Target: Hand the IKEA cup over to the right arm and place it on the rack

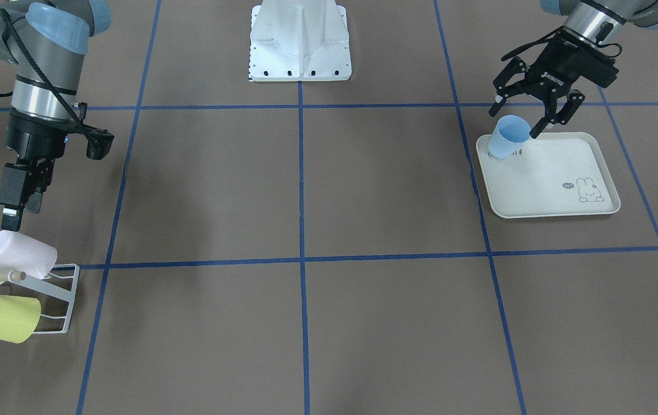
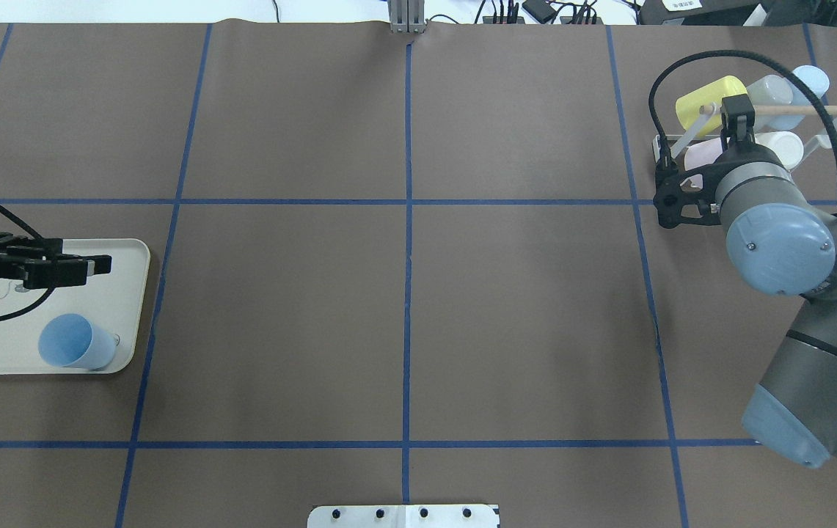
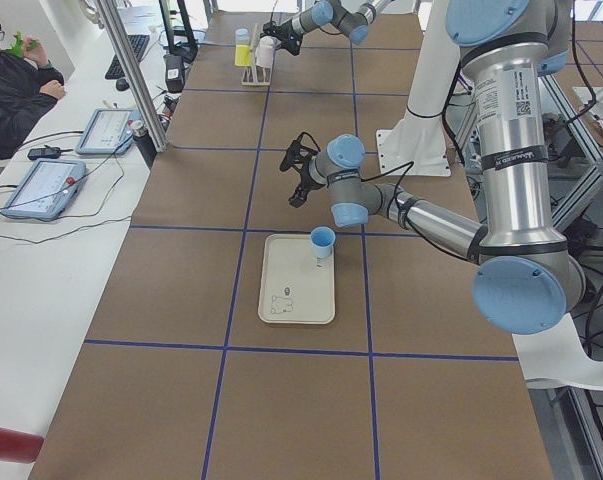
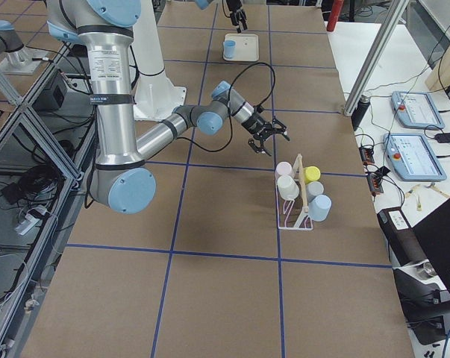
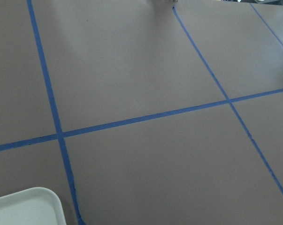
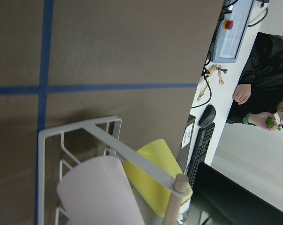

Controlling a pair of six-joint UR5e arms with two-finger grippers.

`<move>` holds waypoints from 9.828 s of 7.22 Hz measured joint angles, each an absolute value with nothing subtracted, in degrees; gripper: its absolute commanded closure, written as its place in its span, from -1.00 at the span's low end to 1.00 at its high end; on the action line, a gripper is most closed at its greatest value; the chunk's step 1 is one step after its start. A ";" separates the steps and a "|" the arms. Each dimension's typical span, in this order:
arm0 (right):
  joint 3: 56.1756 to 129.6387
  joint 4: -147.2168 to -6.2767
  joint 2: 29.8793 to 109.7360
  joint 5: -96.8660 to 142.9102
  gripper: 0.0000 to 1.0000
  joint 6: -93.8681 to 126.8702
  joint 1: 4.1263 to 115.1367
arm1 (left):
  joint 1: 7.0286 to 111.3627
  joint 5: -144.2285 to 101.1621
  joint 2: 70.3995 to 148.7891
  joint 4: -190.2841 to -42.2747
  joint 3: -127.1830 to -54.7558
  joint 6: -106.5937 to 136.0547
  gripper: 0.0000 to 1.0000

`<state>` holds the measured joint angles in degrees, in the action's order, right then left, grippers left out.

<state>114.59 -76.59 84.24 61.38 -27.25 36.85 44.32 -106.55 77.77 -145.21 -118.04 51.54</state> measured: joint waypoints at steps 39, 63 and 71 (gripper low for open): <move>99.88 -22.61 67.18 83.44 -0.96 19.94 14.69 | 31.81 -105.46 99.77 -162.02 -111.01 85.84 1.00; 99.85 -20.12 66.47 82.97 0.49 19.99 14.64 | 25.19 -101.88 104.85 -161.98 -104.59 85.52 0.75; 99.84 -21.52 67.10 83.06 1.00 19.33 16.92 | 29.55 -102.18 99.22 -161.87 -105.46 79.32 -1.00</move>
